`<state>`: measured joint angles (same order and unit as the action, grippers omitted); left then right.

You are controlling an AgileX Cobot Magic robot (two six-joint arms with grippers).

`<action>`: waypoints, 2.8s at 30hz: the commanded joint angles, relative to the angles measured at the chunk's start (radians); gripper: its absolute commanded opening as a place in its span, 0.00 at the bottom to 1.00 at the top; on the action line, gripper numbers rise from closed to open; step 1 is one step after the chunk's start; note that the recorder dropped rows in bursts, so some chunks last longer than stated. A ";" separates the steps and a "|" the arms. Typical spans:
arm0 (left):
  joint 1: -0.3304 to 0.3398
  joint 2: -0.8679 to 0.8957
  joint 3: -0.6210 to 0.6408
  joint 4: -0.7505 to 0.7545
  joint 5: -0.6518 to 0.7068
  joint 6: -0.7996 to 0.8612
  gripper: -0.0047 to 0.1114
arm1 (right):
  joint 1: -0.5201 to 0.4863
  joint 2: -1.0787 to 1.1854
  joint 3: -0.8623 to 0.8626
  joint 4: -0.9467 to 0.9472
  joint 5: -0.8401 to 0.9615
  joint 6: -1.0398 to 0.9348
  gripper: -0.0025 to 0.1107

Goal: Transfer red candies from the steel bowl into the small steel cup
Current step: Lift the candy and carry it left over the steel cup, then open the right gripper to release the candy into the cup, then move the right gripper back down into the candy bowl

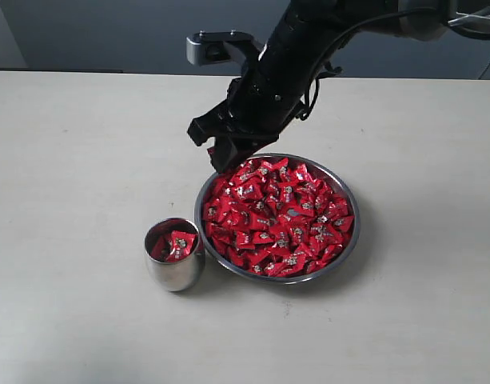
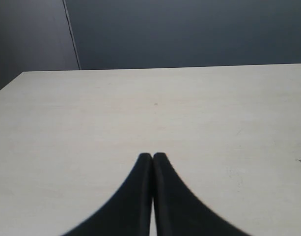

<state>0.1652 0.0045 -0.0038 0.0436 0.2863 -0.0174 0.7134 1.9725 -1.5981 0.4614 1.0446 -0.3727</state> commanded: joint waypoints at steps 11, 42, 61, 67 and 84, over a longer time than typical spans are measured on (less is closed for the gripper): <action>0.001 -0.004 0.004 0.001 -0.002 -0.003 0.04 | 0.140 -0.010 -0.003 -0.049 -0.005 -0.175 0.01; 0.001 -0.004 0.004 0.001 -0.002 -0.003 0.04 | 0.218 0.114 -0.122 -0.098 0.090 -0.177 0.01; 0.001 -0.004 0.004 0.001 -0.002 -0.003 0.04 | 0.218 0.113 -0.122 -0.098 0.107 -0.177 0.40; 0.001 -0.004 0.004 0.001 -0.002 -0.003 0.04 | 0.218 0.113 -0.122 -0.098 0.106 -0.175 0.39; 0.001 -0.004 0.004 0.001 -0.002 -0.003 0.04 | 0.202 0.045 -0.122 -0.488 -0.174 0.393 0.02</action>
<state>0.1652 0.0045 -0.0038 0.0436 0.2863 -0.0174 0.9314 2.0545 -1.7134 0.0969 0.9416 -0.1506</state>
